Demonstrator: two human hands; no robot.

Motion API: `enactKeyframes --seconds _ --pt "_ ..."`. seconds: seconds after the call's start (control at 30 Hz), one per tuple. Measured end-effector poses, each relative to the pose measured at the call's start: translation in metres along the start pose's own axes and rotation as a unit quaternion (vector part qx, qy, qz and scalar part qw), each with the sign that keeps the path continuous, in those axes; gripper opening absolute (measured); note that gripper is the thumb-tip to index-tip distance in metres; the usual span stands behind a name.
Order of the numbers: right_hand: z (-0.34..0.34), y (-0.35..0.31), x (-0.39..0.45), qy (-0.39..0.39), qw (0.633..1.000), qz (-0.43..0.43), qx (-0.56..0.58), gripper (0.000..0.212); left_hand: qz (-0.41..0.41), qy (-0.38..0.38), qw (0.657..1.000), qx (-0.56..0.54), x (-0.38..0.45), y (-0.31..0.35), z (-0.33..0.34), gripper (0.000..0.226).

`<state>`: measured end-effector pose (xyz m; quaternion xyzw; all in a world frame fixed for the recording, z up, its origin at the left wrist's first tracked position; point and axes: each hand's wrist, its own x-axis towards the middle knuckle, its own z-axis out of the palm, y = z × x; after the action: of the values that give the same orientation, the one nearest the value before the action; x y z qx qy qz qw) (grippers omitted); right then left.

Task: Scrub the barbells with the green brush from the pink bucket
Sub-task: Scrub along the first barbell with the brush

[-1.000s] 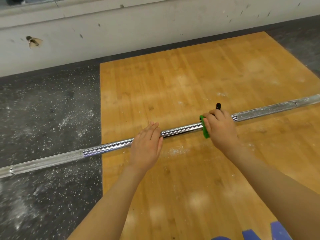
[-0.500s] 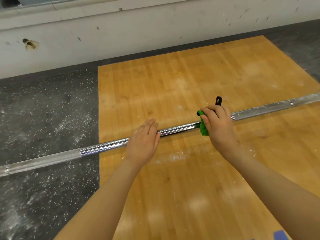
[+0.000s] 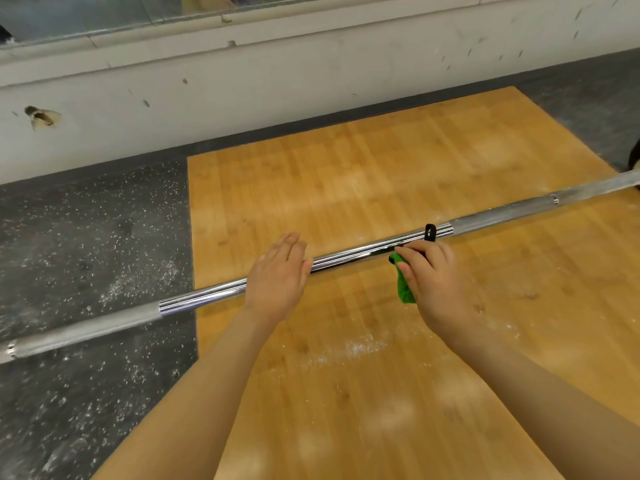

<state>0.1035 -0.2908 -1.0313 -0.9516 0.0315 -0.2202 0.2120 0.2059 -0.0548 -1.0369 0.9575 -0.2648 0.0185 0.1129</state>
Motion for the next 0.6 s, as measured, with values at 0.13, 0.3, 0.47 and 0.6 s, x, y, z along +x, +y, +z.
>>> enactKeyframes --seconds 0.13,0.3,0.47,0.6 --pt "0.013 -0.005 0.009 0.001 1.0 -0.002 -0.002 0.046 -0.046 -0.002 0.999 0.016 0.005 -0.018 -0.003 0.047" --pt "0.046 -0.019 0.032 0.015 0.999 -0.037 -0.018 0.041 -0.048 0.011 0.999 0.005 0.017 -0.025 0.003 0.043" --pt "0.093 -0.049 0.062 0.038 0.995 -0.081 -0.038 0.035 -0.043 0.017 0.999 0.0 0.026 -0.03 0.001 0.048" --pt "0.105 -0.05 0.075 0.036 0.986 -0.123 -0.107 0.033 -0.049 0.005 0.999 0.006 0.031 -0.032 0.001 0.047"
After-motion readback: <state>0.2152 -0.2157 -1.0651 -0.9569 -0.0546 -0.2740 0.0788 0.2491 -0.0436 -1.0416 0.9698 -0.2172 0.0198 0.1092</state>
